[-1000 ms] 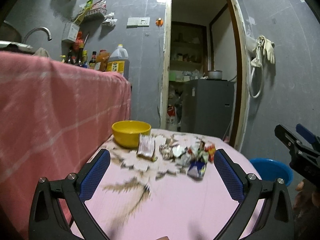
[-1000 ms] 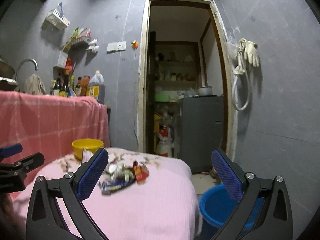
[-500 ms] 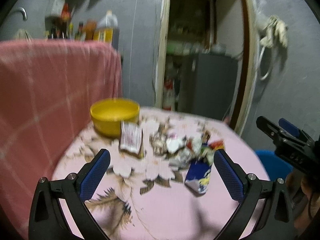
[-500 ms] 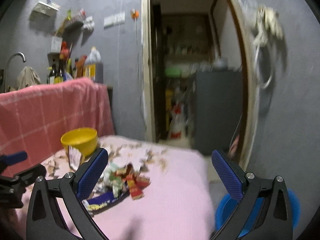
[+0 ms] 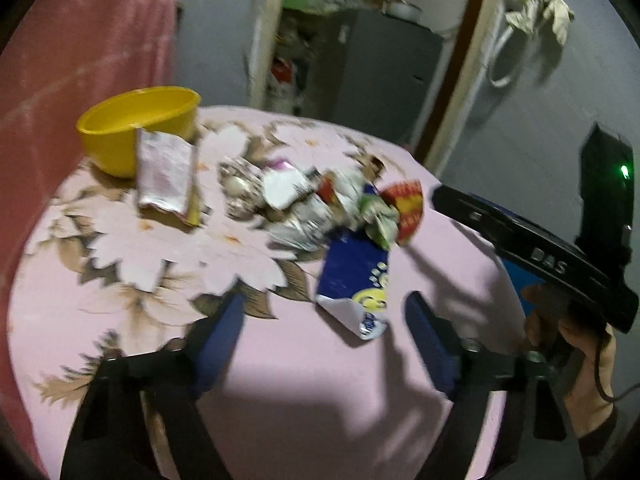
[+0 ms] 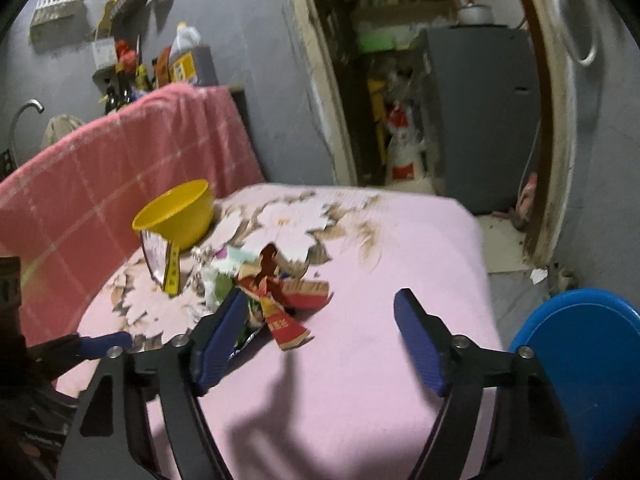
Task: Collect trash
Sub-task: 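Grasp the blue milk-powder packet with the left tool while the right tool grasps a red wrapper, then carry both held wrappers over the blue bucket and open both tools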
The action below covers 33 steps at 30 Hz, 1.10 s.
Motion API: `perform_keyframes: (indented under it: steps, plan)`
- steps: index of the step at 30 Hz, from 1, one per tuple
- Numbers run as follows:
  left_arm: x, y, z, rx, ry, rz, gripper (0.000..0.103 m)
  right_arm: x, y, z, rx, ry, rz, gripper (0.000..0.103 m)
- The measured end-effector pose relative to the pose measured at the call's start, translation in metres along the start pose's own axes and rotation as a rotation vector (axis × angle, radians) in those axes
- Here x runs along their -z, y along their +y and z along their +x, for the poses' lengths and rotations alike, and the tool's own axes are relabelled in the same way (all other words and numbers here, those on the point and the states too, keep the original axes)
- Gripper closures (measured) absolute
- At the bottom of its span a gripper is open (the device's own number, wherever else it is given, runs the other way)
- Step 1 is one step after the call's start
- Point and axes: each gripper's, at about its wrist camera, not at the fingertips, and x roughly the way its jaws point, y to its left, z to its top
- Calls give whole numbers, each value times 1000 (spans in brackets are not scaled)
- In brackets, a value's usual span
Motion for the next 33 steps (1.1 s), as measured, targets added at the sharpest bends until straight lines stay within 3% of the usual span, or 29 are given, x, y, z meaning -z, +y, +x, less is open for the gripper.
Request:
perform_keyframes:
  steps: [4,9,12,19,24,33]
  plan:
    - [-2,-4,9,11,25,22,54,-2,4,13,-37,49,-19,40]
    - [-5,-3,16,28,48,26,66,-11,9,28,-40,73,-58,40]
    - [-5,-2,20,26,64,32,66,-14,8,40,-45,115,-42,41]
    - [-6,-4,21,14,82,46,68,-12,-1,44,-104,142,13,74]
    - [-8,-5,20,33,96,29,68,-8,3,33,-82,106,6,81]
    - [5,-11,3,120,118,-31,68,8,-3,-9,-40,16,30,82]
